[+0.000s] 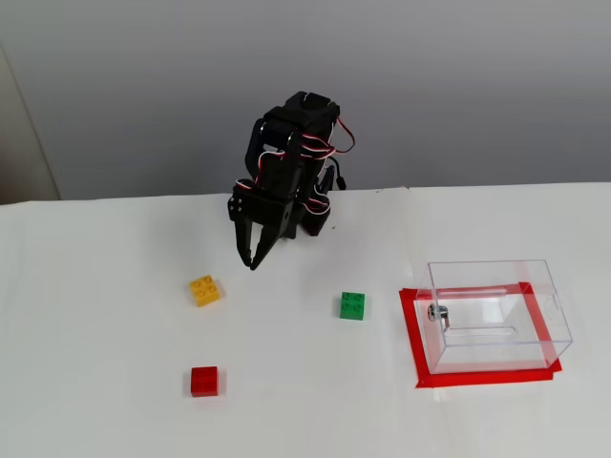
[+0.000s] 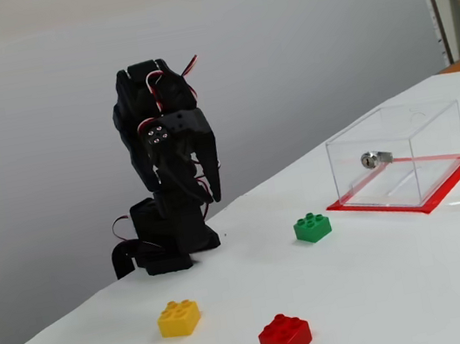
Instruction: Pick the yellow lego brick and place it into the transparent box
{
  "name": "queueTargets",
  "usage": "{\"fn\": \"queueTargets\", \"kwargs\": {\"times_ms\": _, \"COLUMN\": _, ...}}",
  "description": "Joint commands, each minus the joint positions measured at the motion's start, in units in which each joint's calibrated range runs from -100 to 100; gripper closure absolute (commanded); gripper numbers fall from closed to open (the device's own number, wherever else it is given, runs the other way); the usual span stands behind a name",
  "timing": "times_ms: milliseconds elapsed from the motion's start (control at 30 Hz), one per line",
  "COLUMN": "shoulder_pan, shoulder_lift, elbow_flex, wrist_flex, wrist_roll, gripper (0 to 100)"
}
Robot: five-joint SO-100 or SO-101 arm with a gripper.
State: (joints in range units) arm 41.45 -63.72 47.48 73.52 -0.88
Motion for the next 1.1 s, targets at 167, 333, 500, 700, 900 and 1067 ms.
{"fn": "queueTargets", "kwargs": {"times_ms": 167, "shoulder_pan": 8.94, "shoulder_lift": 2.16, "elbow_flex": -2.73, "wrist_flex": 1.24, "wrist_roll": -0.22, "gripper": 98}}
{"fn": "queueTargets", "kwargs": {"times_ms": 333, "shoulder_pan": 15.74, "shoulder_lift": 11.15, "elbow_flex": -8.42, "wrist_flex": 1.24, "wrist_roll": -0.22, "gripper": 98}}
{"fn": "queueTargets", "kwargs": {"times_ms": 500, "shoulder_pan": 19.88, "shoulder_lift": 20.57, "elbow_flex": -15.21, "wrist_flex": 1.24, "wrist_roll": -0.16, "gripper": 98}}
{"fn": "queueTargets", "kwargs": {"times_ms": 700, "shoulder_pan": 25.05, "shoulder_lift": 30.33, "elbow_flex": -20.27, "wrist_flex": 1.24, "wrist_roll": -0.16, "gripper": 98}}
{"fn": "queueTargets", "kwargs": {"times_ms": 900, "shoulder_pan": 27.72, "shoulder_lift": 40.34, "elbow_flex": -25.06, "wrist_flex": 1.24, "wrist_roll": 0.31, "gripper": 98}}
{"fn": "queueTargets", "kwargs": {"times_ms": 1067, "shoulder_pan": 28.68, "shoulder_lift": 46.71, "elbow_flex": -30.40, "wrist_flex": 1.33, "wrist_roll": 0.31, "gripper": 95}}
